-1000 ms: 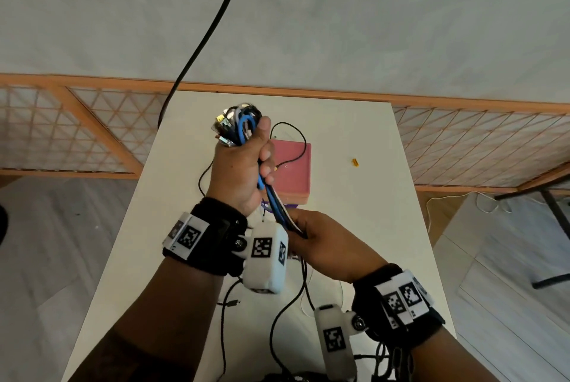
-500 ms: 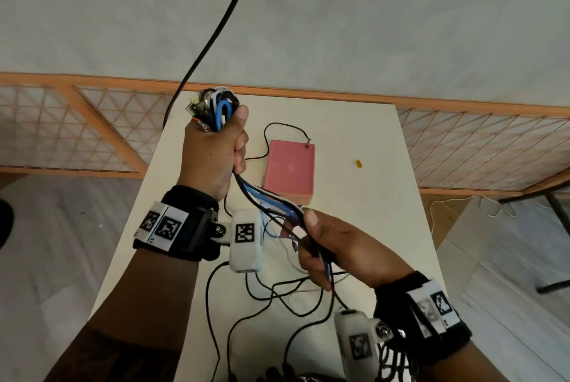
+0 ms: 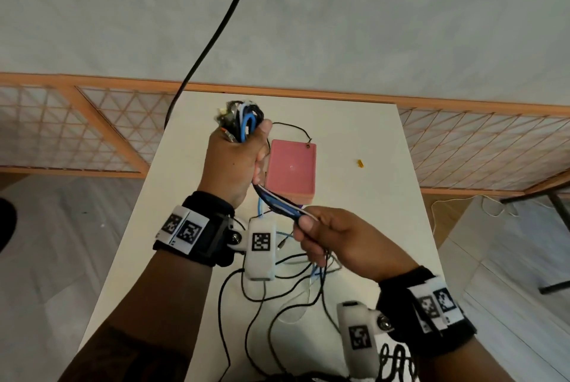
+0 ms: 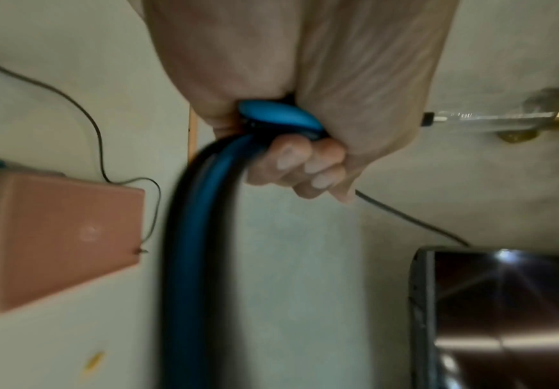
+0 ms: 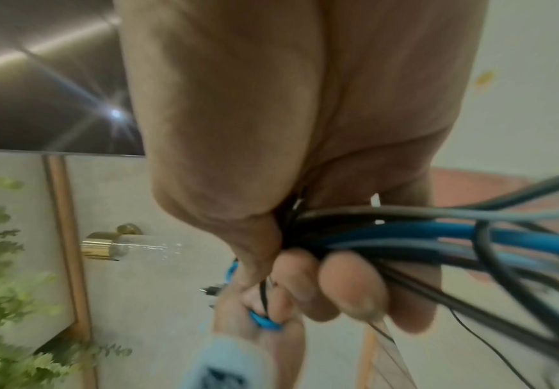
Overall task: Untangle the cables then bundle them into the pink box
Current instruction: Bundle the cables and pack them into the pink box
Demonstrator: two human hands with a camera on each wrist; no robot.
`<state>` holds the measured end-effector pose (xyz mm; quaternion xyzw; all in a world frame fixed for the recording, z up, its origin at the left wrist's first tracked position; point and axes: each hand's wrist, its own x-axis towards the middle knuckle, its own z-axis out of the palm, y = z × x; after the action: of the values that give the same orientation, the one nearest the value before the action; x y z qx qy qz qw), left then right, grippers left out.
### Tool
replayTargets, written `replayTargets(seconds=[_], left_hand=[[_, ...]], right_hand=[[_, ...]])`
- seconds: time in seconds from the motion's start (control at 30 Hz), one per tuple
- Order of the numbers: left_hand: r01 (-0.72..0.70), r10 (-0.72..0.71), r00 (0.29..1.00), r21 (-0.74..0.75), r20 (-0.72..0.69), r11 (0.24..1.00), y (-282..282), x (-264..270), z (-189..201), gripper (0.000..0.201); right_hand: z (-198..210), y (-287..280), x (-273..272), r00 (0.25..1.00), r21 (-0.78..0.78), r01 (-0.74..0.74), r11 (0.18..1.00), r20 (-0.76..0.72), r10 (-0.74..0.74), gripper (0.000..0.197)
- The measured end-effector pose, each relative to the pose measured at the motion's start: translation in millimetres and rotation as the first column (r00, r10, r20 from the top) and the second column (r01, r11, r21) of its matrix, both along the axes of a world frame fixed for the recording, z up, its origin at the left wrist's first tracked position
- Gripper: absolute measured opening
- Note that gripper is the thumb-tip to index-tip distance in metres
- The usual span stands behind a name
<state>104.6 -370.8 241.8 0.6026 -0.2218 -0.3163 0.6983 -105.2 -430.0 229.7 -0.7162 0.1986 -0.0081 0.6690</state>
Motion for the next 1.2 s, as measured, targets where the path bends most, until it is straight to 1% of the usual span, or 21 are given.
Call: replayTargets(seconds=[0.07,0.1,0.17,0.23,0.27,0.33,0.37,0.43,0.47,0.5,0.53,0.6,0.67,0.77,0.83,0.87,0.93,1.0,1.1,1.13,1.2], left_hand=[[0.055,-0.063,0.994,0.094,0.086,0.994,3.7,-4.8,-15.7,0.030],[0.112,-0.123,0.988,0.119,0.089,0.987,5.7,-10.1,-22.5,0.030],[0.279,-0.282,0.959,0.103,0.024,0.955,10.0,-26.5,-31.6,0.040],[0.385,-0.382,0.922,0.056,-0.061,0.921,11.9,-42.7,-35.1,0.053],[0.410,-0.405,0.910,0.043,-0.093,0.911,11.8,-47.5,-35.0,0.057],[0.494,-0.490,0.867,0.029,-0.086,0.869,11.7,-46.8,-31.6,0.063],[0.551,-0.549,0.834,0.044,-0.053,0.833,11.5,-42.5,-28.8,0.061],[0.620,-0.630,0.776,0.152,0.026,0.770,11.2,-34.1,-21.9,0.038],[0.612,-0.634,0.771,0.207,0.059,0.764,10.7,-32.8,-19.8,0.030],[0.588,-0.618,0.782,0.233,0.084,0.775,9.9,-33.0,-20.4,0.029],[0.557,-0.587,0.805,0.227,0.090,0.799,9.1,-35.0,-21.5,0.034],[0.483,-0.493,0.869,0.154,0.031,0.862,8.1,-39.7,-25.3,0.036],[0.386,-0.382,0.922,0.083,-0.065,0.919,4.9,-42.7,-28.9,0.031],[0.245,-0.234,0.962,0.068,-0.138,0.967,-0.8,-48.0,-32.0,0.028],[0.181,-0.169,0.964,0.041,-0.205,0.983,-4.7,-51.4,-30.8,0.026],[0.171,-0.156,0.956,0.041,-0.248,0.984,-6.2,-52.9,-30.3,0.029],[0.193,-0.169,0.936,0.048,-0.307,0.980,-7.0,-55.4,-31.5,0.047],[0.238,-0.223,0.905,-0.003,-0.361,0.971,-6.5,-57.9,-35.3,0.053],[0.273,-0.265,0.880,-0.036,-0.394,0.961,-8.7,-57.8,-32.3,0.042],[0.266,-0.254,0.886,-0.023,-0.389,0.964,-9.9,-57.7,-28.9,0.034],[0.220,-0.188,0.919,0.055,-0.345,0.974,-12.9,-57.8,-23.2,0.015]], right_hand=[[10.5,-9.5,-1.8,0.998,-0.218,0.064,0.974,0.030,-0.059,0.036],[15.0,-13.5,-0.5,0.991,-0.324,0.130,0.937,0.069,-0.113,0.035],[18.6,-18.8,6.4,0.957,-0.424,0.285,0.860,0.172,-0.232,0.033],[16.7,-18.5,16.2,0.914,-0.413,0.402,0.817,0.241,-0.327,0.031],[16.1,-15.6,21.0,0.889,-0.367,0.452,0.813,0.257,-0.378,0.029],[13.4,-10.4,28.7,0.843,-0.261,0.532,0.806,0.249,-0.477,0.030],[13.1,-7.9,31.4,0.821,-0.226,0.567,0.792,0.232,-0.522,0.029],[14.3,-6.9,34.7,0.789,-0.164,0.612,0.774,0.199,-0.582,0.024],[16.0,-8.3,35.4,0.779,-0.128,0.625,0.770,0.178,-0.602,0.025],[19.5,-10.1,35.7,0.775,-0.095,0.629,0.772,0.157,-0.612,0.027],[22.2,-12.4,35.5,0.781,-0.071,0.621,0.781,0.140,-0.609,0.029],[25.5,-14.5,33.1,0.814,-0.064,0.578,0.813,0.113,-0.570,0.031],[22.3,-15.6,30.9,0.846,-0.167,0.533,0.830,0.111,-0.521,0.031],[8.4,-9.3,32.2,0.859,-0.354,0.506,0.787,0.128,-0.495,0.033],[-0.3,-1.0,35.3,0.870,-0.439,0.478,0.761,0.117,-0.479,0.036],[-5.1,2.0,37.1,0.877,-0.447,0.460,0.768,0.093,-0.471,0.042],[-11.5,3.9,40.6,0.884,-0.392,0.448,0.804,0.057,-0.465,0.048],[-13.2,1.2,43.7,0.873,-0.349,0.469,0.811,0.044,-0.485,0.049],[-12.8,-0.9,46.3,0.881,-0.414,0.443,0.795,0.037,-0.471,0.045],[-13.1,-0.3,46.1,0.892,-0.435,0.416,0.799,0.026,-0.451,0.040],[-13.0,0.8,42.9,0.922,-0.416,0.364,0.833,0.034,-0.386,0.037]])
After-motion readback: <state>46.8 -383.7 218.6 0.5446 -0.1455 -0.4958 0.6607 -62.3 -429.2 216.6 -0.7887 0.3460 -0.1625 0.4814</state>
